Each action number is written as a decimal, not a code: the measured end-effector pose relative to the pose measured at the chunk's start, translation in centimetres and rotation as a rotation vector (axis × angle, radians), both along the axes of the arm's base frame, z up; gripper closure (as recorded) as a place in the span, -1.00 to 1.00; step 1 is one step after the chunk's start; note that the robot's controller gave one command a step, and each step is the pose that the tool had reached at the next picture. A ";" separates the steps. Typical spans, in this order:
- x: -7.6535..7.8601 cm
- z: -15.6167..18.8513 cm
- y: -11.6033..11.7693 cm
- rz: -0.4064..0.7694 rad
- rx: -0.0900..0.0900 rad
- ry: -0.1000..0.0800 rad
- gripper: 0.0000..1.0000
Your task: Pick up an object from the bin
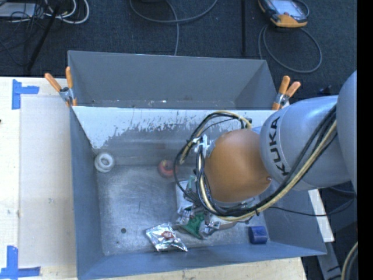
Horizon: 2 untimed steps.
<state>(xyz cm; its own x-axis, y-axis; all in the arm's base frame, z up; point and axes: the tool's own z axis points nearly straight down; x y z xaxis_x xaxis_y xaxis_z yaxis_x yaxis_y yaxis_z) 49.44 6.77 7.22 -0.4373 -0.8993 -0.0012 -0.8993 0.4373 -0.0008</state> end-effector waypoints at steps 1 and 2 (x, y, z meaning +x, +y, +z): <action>0.1 10.2 0.1 -0.004 0.001 -0.004 1.00; 0.1 12.6 0.2 -0.008 0.000 0.002 1.00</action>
Offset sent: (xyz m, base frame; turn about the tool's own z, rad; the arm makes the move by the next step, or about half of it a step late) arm -0.0001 0.0002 0.0989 0.0000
